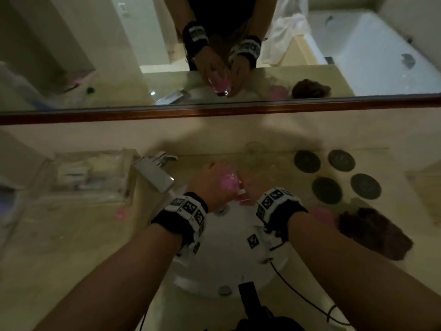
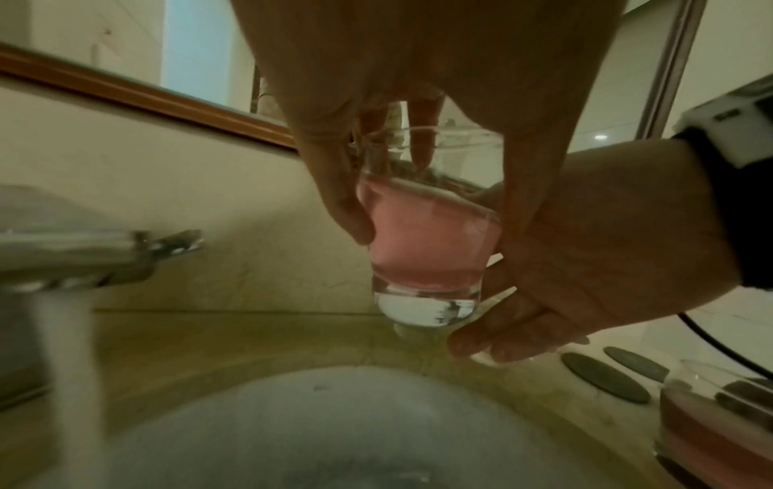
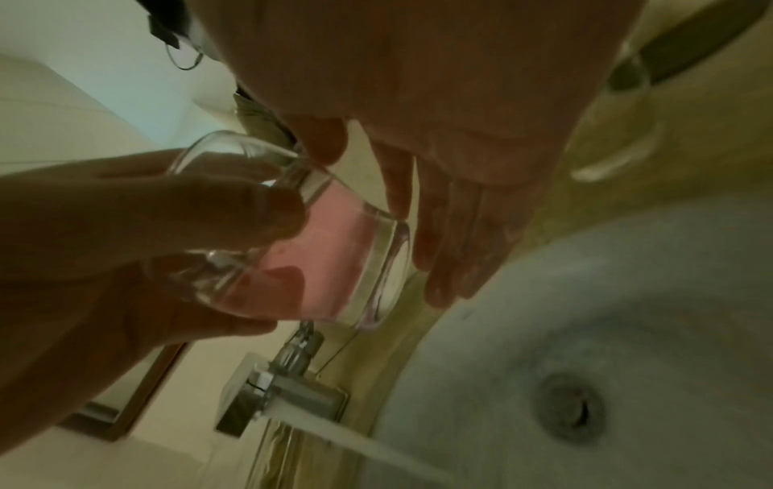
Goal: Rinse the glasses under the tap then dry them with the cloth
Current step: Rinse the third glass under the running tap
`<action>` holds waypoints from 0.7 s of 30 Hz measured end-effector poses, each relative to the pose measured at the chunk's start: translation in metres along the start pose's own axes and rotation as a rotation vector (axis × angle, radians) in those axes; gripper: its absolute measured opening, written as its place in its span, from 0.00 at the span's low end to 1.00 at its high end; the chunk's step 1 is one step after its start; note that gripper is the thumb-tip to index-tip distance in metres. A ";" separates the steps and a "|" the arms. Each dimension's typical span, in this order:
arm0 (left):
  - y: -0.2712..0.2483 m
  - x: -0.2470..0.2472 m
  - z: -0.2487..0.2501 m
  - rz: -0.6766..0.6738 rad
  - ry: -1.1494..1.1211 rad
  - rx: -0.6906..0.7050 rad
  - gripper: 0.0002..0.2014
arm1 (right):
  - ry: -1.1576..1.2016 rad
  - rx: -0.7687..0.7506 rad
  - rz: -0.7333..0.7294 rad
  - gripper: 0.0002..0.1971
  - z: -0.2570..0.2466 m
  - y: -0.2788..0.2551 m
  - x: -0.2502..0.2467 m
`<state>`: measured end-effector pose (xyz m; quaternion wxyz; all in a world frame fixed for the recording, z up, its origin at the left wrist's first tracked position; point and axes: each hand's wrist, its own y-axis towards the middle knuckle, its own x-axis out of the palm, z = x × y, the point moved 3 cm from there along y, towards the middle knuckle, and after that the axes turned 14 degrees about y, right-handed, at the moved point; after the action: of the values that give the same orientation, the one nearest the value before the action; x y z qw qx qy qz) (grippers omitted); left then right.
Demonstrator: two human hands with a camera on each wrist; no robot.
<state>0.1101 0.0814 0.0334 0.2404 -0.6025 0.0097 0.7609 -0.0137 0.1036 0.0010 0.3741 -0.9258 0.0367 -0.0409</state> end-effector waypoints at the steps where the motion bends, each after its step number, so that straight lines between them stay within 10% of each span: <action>1: -0.005 0.002 -0.011 0.001 -0.013 -0.006 0.38 | 0.048 0.044 -0.007 0.16 0.003 0.000 0.013; 10: -0.021 0.025 -0.071 -0.027 -0.159 -0.016 0.44 | 0.571 0.192 0.070 0.18 0.039 0.014 0.074; 21: -0.024 0.063 -0.101 -0.090 -0.153 0.188 0.14 | 0.650 0.219 0.149 0.20 0.061 0.037 0.088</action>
<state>0.2012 0.0939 -0.0454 0.3297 -0.5172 0.0357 0.7890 0.0786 0.1106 -0.0642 0.4420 -0.8134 0.2168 -0.3099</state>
